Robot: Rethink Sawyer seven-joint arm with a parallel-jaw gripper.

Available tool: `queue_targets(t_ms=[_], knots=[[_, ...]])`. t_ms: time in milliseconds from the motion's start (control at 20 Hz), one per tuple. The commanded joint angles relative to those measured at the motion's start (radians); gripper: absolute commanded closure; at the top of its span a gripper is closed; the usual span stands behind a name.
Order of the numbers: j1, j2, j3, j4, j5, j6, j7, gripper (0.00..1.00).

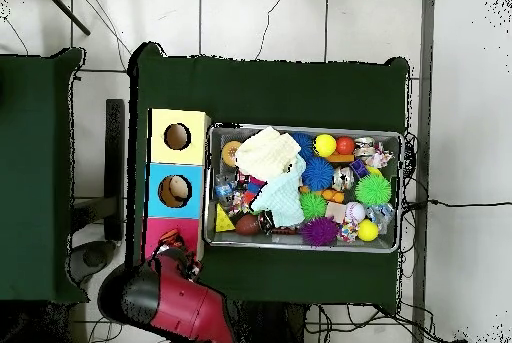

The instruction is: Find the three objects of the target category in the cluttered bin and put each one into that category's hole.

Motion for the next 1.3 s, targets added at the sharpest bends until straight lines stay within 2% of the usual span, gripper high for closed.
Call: queue_targets(t_ms=[50, 400, 850, 1300], knots=[[-0.098, -0.073, 0.118, 0.041, -0.075, 0.043, 0.040, 0.00], [-0.076, -0.070, 0.124, 0.017, -0.093, 0.066, 0.104, 0.00], [-0.033, -0.040, 0.133, -0.022, -0.064, 0.071, 0.169, 0.00], [-0.026, -0.028, 0.124, -0.038, -0.064, 0.082, 0.169, 0.00]])
